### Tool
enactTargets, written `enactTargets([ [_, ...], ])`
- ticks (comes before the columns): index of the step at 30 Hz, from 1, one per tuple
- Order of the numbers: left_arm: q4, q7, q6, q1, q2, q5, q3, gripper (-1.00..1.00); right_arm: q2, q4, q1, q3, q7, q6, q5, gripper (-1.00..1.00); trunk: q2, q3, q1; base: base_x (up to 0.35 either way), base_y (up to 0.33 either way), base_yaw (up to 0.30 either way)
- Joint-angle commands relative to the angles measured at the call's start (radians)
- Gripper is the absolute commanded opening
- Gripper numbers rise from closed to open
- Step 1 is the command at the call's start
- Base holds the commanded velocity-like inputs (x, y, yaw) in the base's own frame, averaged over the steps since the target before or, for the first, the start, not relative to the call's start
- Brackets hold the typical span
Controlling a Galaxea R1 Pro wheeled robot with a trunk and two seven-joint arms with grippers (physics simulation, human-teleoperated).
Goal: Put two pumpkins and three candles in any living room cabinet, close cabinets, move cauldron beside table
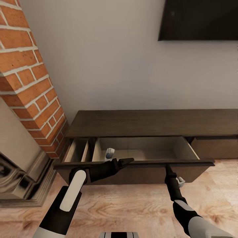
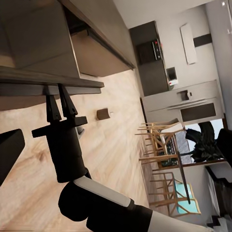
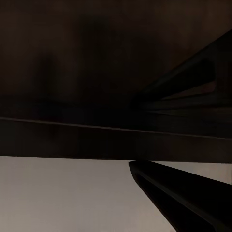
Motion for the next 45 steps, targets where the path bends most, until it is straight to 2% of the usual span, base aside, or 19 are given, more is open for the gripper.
enactTargets([
  [1,0.0,-0.007,0.003,-0.001,0.0,-0.006,0.001,1.0,0.0,0.0,0.0,0.015,0.004,-0.006,0.006,-1.0,0.0,-0.001,-0.001,-0.185,0.0,0.0],
  [38,0.0,-0.007,0.003,-0.001,0.0,-0.007,0.001,1.0,0.0,0.0,0.0,0.015,0.004,-0.006,0.006,-1.0,0.0,-0.001,-0.001,-0.023,0.0,0.0],
  [45,0.0,-0.007,0.003,-0.001,0.0,-0.007,0.001,1.0,0.0,0.0,-0.001,0.015,0.004,-0.006,0.006,-1.0,0.0,-0.001,-0.001,-0.138,0.0,0.0],
])
